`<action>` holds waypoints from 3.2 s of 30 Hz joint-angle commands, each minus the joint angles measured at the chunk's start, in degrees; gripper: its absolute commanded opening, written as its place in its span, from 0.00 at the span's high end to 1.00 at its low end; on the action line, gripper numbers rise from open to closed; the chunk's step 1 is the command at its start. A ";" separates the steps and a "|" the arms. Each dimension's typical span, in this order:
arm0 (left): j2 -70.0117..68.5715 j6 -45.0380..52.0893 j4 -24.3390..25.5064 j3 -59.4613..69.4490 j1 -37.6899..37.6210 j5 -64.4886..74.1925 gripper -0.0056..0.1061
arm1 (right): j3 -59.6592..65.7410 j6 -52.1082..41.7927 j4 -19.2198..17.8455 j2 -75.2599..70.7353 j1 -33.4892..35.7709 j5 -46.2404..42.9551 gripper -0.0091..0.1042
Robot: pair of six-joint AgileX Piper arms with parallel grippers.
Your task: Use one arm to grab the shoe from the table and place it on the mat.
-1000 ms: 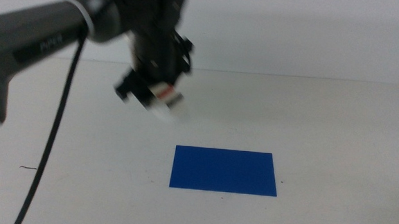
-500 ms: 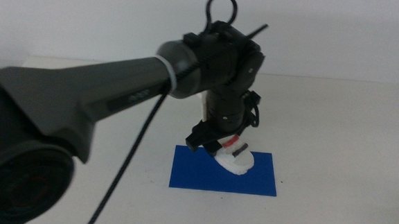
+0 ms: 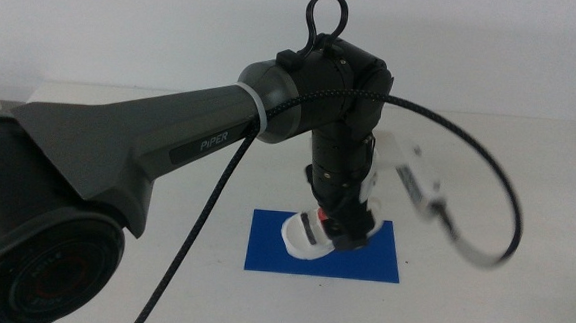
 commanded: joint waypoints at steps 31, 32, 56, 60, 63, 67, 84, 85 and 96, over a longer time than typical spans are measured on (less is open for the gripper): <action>5.69 30.71 -8.12 -0.17 4.14 -2.56 0.92 | 0.14 -0.11 -0.33 -0.27 0.11 -0.55 0.22; 5.69 31.12 -8.40 -0.17 4.14 -2.56 0.90 | 0.14 -0.11 -0.33 -0.27 0.11 -0.55 0.22; -7.26 23.30 -8.77 -5.44 4.94 0.79 0.11 | 0.14 -0.11 -0.33 -0.27 0.11 -0.55 0.22; -18.64 9.73 -15.16 -4.51 9.57 0.79 0.11 | 0.14 -0.11 -0.33 -0.27 0.11 -0.55 0.22; -27.87 3.38 -17.70 3.38 15.05 0.79 0.11 | 0.14 -0.11 -0.33 -0.27 0.11 -0.55 0.22; -44.95 -1.43 -24.81 25.31 25.55 -8.80 0.11 | 0.14 -0.11 -0.33 -0.27 0.11 -0.55 0.22; -104.49 -6.12 -26.65 88.70 40.51 -59.55 0.11 | 0.14 -0.11 -0.33 -0.27 0.11 -0.55 0.22; -106.42 -15.11 -19.16 91.60 40.51 -60.90 0.11 | 0.14 -0.11 -0.33 -0.27 0.11 -0.55 0.22; -124.18 -37.15 -0.40 107.83 40.51 -55.88 0.11 | 0.14 -0.11 -0.33 -0.27 0.11 -0.55 0.22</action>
